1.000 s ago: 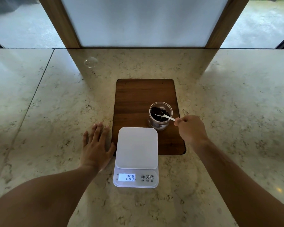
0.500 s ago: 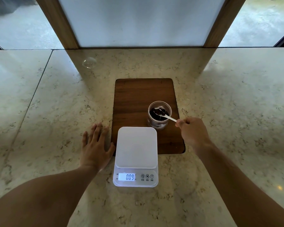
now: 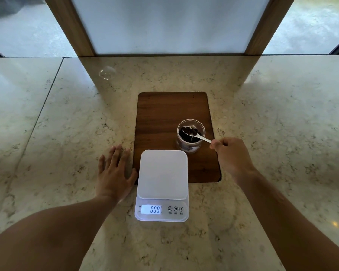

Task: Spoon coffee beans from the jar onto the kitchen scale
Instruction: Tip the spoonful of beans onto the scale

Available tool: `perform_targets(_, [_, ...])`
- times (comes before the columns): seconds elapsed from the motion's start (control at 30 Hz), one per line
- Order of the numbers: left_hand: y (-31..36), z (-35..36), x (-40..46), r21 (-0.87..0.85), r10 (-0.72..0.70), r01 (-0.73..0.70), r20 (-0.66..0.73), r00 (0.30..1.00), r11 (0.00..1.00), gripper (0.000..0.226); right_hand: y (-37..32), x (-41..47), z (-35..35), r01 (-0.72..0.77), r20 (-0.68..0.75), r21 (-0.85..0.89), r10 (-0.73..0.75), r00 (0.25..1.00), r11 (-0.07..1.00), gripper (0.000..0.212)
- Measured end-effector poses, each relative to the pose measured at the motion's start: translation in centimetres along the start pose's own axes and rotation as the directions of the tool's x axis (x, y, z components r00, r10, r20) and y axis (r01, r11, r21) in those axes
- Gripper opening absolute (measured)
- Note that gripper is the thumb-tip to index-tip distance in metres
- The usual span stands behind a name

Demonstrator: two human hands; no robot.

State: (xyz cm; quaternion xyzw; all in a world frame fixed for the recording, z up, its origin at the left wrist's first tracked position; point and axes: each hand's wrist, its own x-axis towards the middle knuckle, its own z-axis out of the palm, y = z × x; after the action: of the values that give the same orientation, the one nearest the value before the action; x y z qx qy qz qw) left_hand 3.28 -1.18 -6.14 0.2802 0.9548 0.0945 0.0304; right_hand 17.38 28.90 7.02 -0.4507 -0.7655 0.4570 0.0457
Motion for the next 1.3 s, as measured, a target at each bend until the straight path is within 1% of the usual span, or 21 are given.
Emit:
perform_targets(0.17, [0.1,-0.1,0.0,0.009,-0.008,0.007,0.005,1.0,1.0,0.075,-0.4,-1.1,0.3,0.058,0.047,-0.008,-0.058,0.997,0.998,0.029])
perform_targets(0.4, [0.4,-0.6,0.0,0.027,-0.016,0.015,0.037,0.999,1.0,0.077,0.3,-3.8,1.7,0.07,0.131,0.019,-0.072,0.989,0.997,0.03])
perform_targets(0.67, [0.8,-1.1,-0.1,-0.001,-0.034,0.034,0.064,0.997,0.999,0.077,3.3,-6.1,4.7,0.009,0.243,0.006,-0.01,0.97,1.0,0.029])
perform_targets(0.8, [0.8,-1.2,-0.1,-0.017,-0.038,0.039,0.056,0.998,0.999,0.077,4.3,-6.3,5.5,0.006,0.243,-0.018,-0.002,0.97,1.0,0.029])
perform_targets(0.93, [0.6,-0.9,-0.1,-0.005,-0.037,0.037,0.043,0.998,0.999,0.075,4.7,-6.5,5.7,0.016,0.224,0.002,-0.016,0.974,1.0,0.025])
perform_targets(1.1, [0.4,-0.5,-0.1,0.002,-0.03,0.03,0.024,0.999,1.0,0.073,4.9,-6.6,5.5,0.074,0.185,-0.002,-0.072,0.98,0.997,0.023])
perform_targets(1.23, [0.3,-0.2,0.0,0.001,-0.035,0.035,0.015,0.999,0.999,0.072,4.9,-6.9,5.1,0.127,0.146,0.061,-0.135,0.98,0.99,0.022])
perform_targets(1.3, [0.2,-0.2,0.0,-0.003,-0.036,0.036,0.005,0.999,0.999,0.072,4.8,-7.2,4.9,0.18,0.117,0.066,-0.187,0.975,0.981,0.023])
